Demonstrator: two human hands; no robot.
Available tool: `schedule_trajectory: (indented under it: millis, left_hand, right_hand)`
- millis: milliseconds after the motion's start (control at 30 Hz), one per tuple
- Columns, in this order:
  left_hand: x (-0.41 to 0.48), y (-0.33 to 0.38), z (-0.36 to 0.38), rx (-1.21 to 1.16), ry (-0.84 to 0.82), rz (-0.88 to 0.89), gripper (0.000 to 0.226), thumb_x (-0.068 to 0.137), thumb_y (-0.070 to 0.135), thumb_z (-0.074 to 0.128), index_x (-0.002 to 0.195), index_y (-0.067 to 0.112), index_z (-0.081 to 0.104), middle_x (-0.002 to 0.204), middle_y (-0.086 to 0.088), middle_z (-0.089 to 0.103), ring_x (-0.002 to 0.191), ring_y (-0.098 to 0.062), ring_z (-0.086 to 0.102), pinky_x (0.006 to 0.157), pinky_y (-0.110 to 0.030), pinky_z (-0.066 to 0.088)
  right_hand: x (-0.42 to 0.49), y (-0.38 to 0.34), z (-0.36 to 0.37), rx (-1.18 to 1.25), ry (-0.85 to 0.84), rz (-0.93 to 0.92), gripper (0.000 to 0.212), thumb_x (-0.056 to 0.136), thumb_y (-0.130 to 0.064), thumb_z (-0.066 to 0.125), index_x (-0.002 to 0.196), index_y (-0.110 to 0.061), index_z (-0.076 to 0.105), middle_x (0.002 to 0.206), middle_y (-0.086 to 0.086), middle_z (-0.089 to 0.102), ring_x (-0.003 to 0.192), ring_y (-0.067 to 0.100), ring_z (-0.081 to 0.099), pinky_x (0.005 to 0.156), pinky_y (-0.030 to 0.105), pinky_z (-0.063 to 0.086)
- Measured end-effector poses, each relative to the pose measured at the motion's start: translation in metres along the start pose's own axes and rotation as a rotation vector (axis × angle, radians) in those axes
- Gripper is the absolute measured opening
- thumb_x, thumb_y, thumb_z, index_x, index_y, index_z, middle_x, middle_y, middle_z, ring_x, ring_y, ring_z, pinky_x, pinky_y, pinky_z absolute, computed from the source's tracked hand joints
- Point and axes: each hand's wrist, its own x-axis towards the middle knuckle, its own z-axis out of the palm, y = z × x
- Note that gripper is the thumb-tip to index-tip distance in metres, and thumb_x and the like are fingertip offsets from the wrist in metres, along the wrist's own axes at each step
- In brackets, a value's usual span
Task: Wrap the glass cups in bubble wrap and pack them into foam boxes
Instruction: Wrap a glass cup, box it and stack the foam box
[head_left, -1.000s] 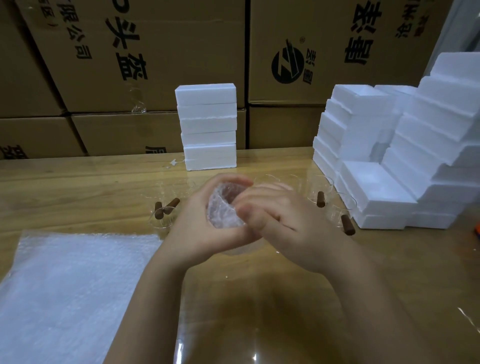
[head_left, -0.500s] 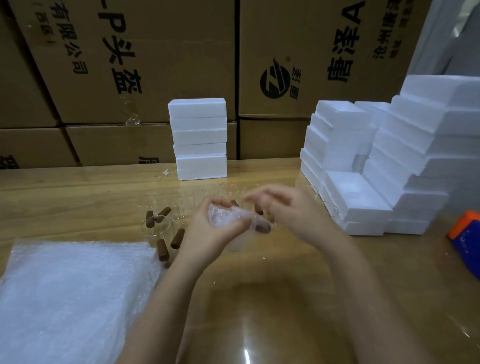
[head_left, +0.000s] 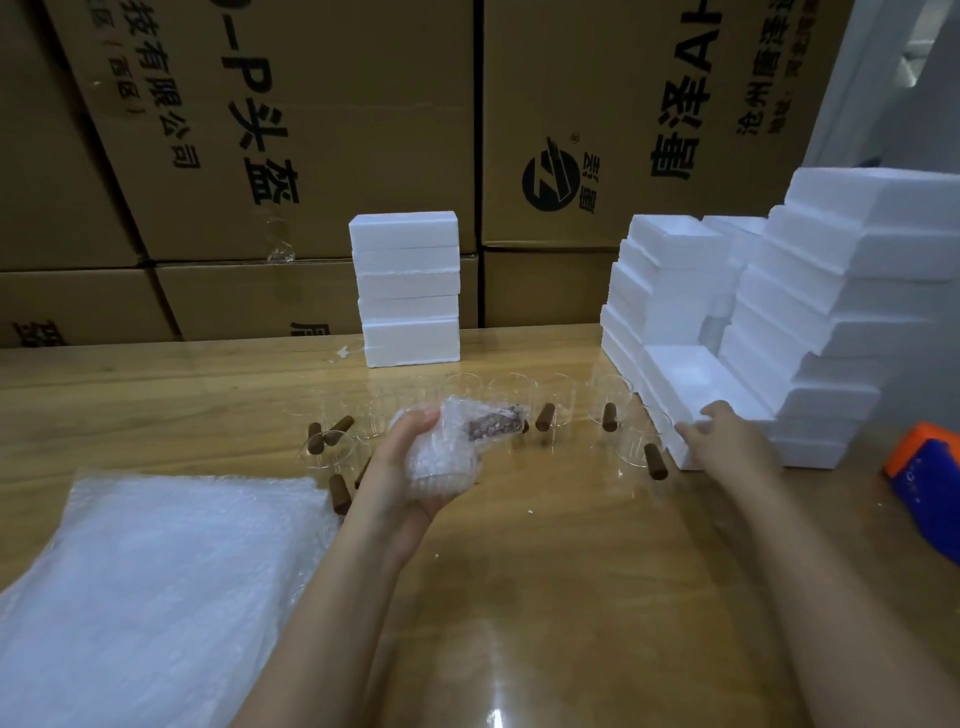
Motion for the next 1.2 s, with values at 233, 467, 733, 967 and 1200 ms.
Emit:
schedule_trajectory:
  millis: [233, 467, 733, 967, 1200]
  left_hand:
    - [-0.002, 0.004, -0.008, 0.110, 0.144, 0.180, 0.034, 0.065, 0.031, 0.070, 0.094, 0.019, 0.059, 0.074, 0.005, 0.069, 0.069, -0.015, 0.067, 0.054, -0.028, 0.055]
    - [0.000, 0.005, -0.017, -0.003, 0.169, 0.281, 0.014, 0.066, 0.028, 0.067, 0.078, 0.025, 0.062, 0.075, 0.003, 0.067, 0.065, -0.016, 0.067, 0.047, -0.024, 0.050]
    - [-0.002, -0.010, -0.016, 0.115, 0.152, 0.200, 0.014, 0.064, 0.029, 0.070, 0.077, 0.022, 0.070, 0.077, 0.000, 0.070, 0.069, -0.017, 0.069, 0.057, -0.028, 0.057]
    - [-0.005, -0.018, -0.014, 0.419, 0.188, 0.243, 0.063, 0.048, 0.050, 0.073, 0.100, 0.016, 0.062, 0.099, -0.008, 0.066, 0.101, -0.033, 0.062, 0.093, -0.051, 0.046]
    - [-0.009, -0.024, 0.003, 0.717, -0.016, 0.254, 0.061, 0.047, 0.059, 0.066, 0.100, 0.029, 0.059, 0.106, 0.003, 0.063, 0.095, -0.013, 0.060, 0.072, -0.024, 0.042]
  right_hand:
    - [-0.028, -0.001, -0.010, 0.109, 0.302, -0.261, 0.032, 0.095, -0.043, 0.048, 0.116, -0.018, 0.053, 0.089, 0.005, 0.068, 0.079, 0.030, 0.060, 0.063, 0.034, 0.043]
    - [-0.091, -0.008, 0.008, 0.195, -0.238, -0.623, 0.007, 0.087, -0.044, 0.063, 0.092, -0.047, 0.058, 0.077, -0.012, 0.064, 0.074, 0.002, 0.058, 0.069, 0.023, 0.044]
    - [-0.114, -0.007, 0.022, -0.253, -0.475, -0.769, 0.016, 0.088, -0.054, 0.055, 0.101, -0.045, 0.056, 0.078, -0.020, 0.054, 0.078, 0.000, 0.053, 0.076, 0.027, 0.047]
    - [-0.121, -0.036, -0.003, 0.535, -0.390, -0.597, 0.024, 0.084, -0.057, 0.056, 0.108, -0.057, 0.057, 0.087, -0.012, 0.065, 0.078, 0.010, 0.061, 0.075, 0.023, 0.048]
    - [-0.144, -0.091, 0.016, 0.689, -0.633, -0.469, 0.031, 0.097, -0.046, 0.042, 0.096, -0.020, 0.059, 0.058, -0.004, 0.056, 0.044, 0.005, 0.048, 0.043, 0.015, 0.037]
